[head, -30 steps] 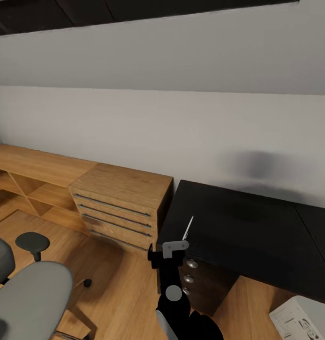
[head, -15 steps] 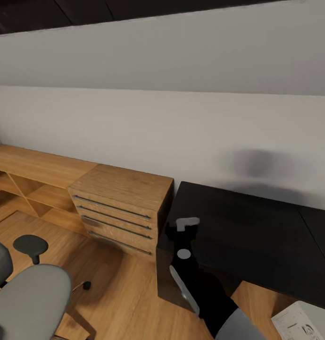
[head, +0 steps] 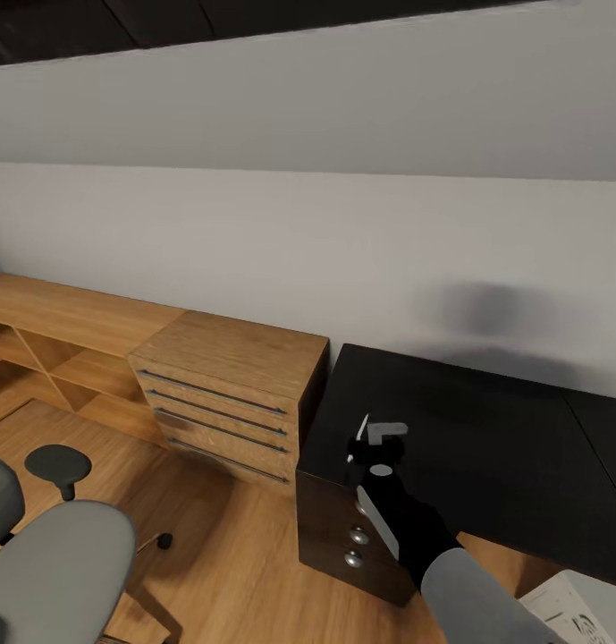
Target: In the bedroom, organize the workspace by keeping the computer under the desk, ensuring the monitor is on the desk, placing the keyboard on the desk next to the monitor, placing the mouse on the desk next to the keyboard, moving the folder from the swivel chair onto the desk next to the mouse, stacking the notebook on top of the folder with the pen on top of the notebook, and positioning the swivel chair next to the desk.
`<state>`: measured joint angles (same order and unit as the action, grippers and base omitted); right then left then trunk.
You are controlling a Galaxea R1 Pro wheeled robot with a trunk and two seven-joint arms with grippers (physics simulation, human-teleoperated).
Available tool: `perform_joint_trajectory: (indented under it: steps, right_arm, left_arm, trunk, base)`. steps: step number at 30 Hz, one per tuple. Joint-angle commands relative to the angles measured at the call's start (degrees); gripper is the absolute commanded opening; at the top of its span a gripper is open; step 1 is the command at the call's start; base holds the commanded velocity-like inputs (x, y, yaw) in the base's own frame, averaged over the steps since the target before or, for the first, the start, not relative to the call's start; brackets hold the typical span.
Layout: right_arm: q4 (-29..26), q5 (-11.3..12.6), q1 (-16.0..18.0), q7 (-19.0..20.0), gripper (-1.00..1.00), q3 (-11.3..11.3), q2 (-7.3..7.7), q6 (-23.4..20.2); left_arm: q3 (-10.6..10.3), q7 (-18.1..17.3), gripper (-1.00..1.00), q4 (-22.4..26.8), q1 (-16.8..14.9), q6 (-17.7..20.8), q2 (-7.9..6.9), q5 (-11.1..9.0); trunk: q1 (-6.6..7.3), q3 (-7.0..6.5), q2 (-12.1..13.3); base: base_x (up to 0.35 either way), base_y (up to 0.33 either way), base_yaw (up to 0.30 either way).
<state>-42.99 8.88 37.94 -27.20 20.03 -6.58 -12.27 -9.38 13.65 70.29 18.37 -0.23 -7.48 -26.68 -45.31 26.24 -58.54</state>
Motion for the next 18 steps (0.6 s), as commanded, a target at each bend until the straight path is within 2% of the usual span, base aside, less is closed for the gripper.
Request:
perform_joint_trajectory:
  steps: [1, 7, 13, 18]
  right_arm:
    - [0.4, 0.4, 0.1, -0.4, 1.00, 0.3, 0.03, 0.0]
    - [2.2, 0.5, 0.1, -0.3, 1.00, 0.5, -0.01, 0.9]
    - [2.4, 0.5, 0.1, -0.3, 1.00, 0.8, -0.03, 0.9]
    - [2.5, 0.5, 0.1, 0.0, 1.00, 0.9, -0.02, 0.9]
  left_arm:
    - [-0.2, 0.4, 1.00, 0.1, 0.0, 0.0, -0.07, -0.5]
    - [-0.2, 0.4, 1.00, 0.1, 0.0, 0.0, -0.07, -0.5]
    - [-0.2, 0.4, 1.00, 0.1, 0.0, 0.0, -0.07, -0.5]
    - [-0.2, 0.4, 1.00, 0.1, 0.0, 0.0, -0.07, -0.5]
  trunk:
    - [-0.01, 0.05, 0.0]
    - [-0.01, 0.05, 0.0]
    - [-0.01, 0.05, 0.0]
    - [-0.01, 0.05, 0.0]
  base:
    - [0.000, 0.000, 0.000]
    - [0.024, 0.008, 0.000]
    - [0.173, 0.117, 0.000]
    - [0.050, 0.030, 0.000]
